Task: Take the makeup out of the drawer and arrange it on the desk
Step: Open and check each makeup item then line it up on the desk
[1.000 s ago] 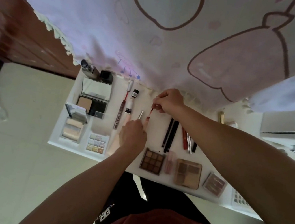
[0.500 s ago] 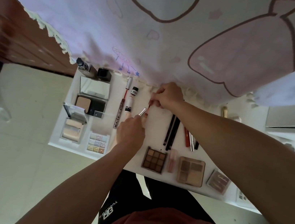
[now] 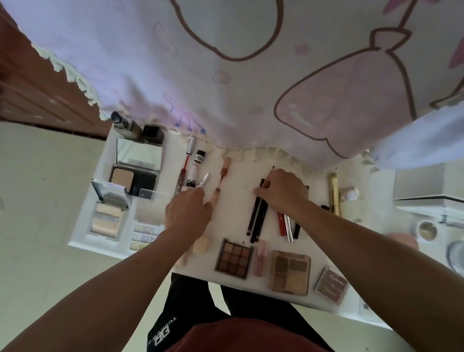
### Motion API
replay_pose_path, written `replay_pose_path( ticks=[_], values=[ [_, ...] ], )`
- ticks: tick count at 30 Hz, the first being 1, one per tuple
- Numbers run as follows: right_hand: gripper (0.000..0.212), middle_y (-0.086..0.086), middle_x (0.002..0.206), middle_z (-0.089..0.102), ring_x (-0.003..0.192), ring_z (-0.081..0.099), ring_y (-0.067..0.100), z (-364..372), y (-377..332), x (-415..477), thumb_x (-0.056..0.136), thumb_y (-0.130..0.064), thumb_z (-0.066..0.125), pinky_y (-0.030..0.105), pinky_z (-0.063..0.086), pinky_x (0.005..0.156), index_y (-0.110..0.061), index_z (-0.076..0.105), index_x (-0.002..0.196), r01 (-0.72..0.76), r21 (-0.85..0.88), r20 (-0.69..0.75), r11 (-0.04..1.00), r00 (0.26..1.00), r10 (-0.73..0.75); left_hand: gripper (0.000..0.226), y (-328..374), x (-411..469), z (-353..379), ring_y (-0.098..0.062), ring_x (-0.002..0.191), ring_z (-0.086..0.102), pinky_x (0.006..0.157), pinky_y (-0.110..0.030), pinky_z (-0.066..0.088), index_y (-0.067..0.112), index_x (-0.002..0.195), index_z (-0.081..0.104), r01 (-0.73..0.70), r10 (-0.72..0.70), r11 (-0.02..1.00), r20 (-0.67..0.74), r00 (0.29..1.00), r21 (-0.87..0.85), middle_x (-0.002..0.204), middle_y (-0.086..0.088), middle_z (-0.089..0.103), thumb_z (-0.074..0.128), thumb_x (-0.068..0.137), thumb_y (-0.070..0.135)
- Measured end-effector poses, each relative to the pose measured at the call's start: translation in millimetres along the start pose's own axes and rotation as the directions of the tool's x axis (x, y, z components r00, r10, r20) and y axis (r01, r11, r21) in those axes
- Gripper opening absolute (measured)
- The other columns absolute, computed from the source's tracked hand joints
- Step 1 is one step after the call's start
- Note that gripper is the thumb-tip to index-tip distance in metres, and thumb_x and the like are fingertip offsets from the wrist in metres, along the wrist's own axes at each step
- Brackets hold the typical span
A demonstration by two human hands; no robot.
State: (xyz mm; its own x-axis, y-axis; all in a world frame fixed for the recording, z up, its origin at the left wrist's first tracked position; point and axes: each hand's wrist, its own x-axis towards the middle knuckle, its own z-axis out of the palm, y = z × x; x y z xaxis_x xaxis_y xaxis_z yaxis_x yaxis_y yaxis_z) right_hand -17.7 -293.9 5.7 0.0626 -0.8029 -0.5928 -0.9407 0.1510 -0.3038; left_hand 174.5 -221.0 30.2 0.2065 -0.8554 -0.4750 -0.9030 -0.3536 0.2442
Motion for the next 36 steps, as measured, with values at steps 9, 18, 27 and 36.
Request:
replay_pose_path(
  ticks=[9, 18, 27, 36],
  values=[
    [0.030, 0.001, 0.066, 0.053, 0.059, 0.051, 0.018, 5.1, -18.2, 0.0, 0.081, -0.029, 0.065, 0.023, 0.032, 0.049, -0.014, 0.046, 0.063, -0.098, -0.052, -0.003, 0.994, 0.995, 0.098, 0.029, -1.5, -5.5, -3.7, -0.027, 0.101, 0.062, 0.083, -0.035, 0.045, 0.018, 0.120, 0.061, -0.002, 0.002, 1.000, -0.017, 1.000, -0.013, 0.108, -0.006, 0.067, 0.055, 0.094, 0.030],
    [0.025, 0.003, 0.054, 0.059, 0.049, 0.050, 0.017, -20.8, -24.3, -11.1, 0.079, -0.019, 0.070, 0.024, 0.037, 0.049, -0.005, 0.059, 0.061, -0.152, 0.640, 0.066, 0.754, 0.988, 0.143, 0.026, -10.2, -11.3, -15.8, -0.020, 0.092, 0.066, 0.085, -0.036, 0.053, 0.019, 0.113, 0.066, -0.011, 0.004, 0.983, -0.036, 0.999, -0.182, 0.097, -0.001, 0.072, 0.061, 0.091, 0.032],
    [0.005, 0.009, 0.069, 0.068, 0.050, 0.056, 0.012, -62.9, -30.3, -48.3, 0.085, -0.009, 0.064, 0.022, 0.039, 0.044, -0.005, 0.065, 0.083, -0.253, 0.923, 0.256, 0.291, 0.966, 0.028, 0.018, 13.3, -19.8, -60.3, -0.018, 0.061, 0.063, 0.050, -0.026, 0.050, 0.008, 0.087, 0.069, -0.046, 0.108, 0.735, 0.050, 0.993, -0.677, 0.075, -0.010, 0.070, 0.056, 0.095, 0.016],
    [0.006, 0.008, 0.073, 0.071, 0.052, 0.059, 0.011, -79.6, -20.9, -66.8, 0.090, -0.012, 0.064, 0.019, 0.042, 0.042, -0.006, 0.066, 0.089, -0.224, 0.949, 0.242, 0.221, 0.969, -0.055, 0.015, 21.5, -27.5, -89.7, -0.018, 0.061, 0.060, 0.054, -0.029, 0.049, 0.008, 0.087, 0.068, -0.094, 0.206, 0.635, 0.051, 0.977, -0.766, 0.073, -0.015, 0.068, 0.055, 0.095, 0.006]
  ],
)
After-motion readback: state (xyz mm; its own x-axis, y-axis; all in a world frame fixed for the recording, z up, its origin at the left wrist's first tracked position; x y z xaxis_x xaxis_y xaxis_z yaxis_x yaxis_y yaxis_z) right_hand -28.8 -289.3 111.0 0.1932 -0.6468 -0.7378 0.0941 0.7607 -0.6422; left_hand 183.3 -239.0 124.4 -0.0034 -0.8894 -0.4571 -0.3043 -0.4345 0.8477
